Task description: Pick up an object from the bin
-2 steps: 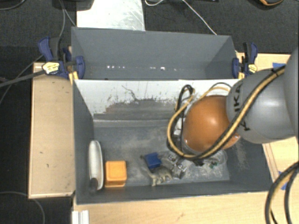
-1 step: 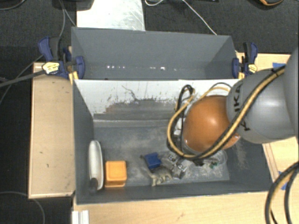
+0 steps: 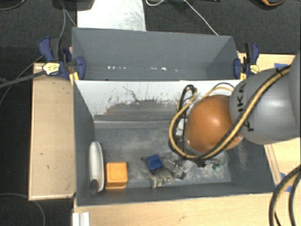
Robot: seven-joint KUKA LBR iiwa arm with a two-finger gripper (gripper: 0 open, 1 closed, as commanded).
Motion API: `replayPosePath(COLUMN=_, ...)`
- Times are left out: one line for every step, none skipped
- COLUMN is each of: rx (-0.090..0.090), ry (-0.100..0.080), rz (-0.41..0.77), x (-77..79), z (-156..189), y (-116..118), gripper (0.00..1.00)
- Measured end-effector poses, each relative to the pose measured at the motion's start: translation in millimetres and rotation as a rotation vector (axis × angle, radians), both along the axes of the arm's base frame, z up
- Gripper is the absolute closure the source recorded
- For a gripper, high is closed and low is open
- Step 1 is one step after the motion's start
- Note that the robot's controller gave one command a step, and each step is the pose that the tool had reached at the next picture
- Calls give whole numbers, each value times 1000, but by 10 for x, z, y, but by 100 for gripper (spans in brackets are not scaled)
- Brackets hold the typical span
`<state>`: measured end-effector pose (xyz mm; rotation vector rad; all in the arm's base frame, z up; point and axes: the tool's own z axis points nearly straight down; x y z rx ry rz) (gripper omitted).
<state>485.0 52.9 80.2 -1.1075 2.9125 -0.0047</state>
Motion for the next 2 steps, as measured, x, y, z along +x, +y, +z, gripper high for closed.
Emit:
replayPosePath(rx=1, ry=-1, rz=0, x=1, z=107, y=6, gripper=100)
replayPosePath(rx=1, ry=3, rz=1, x=-7, z=208, y=8, gripper=100)
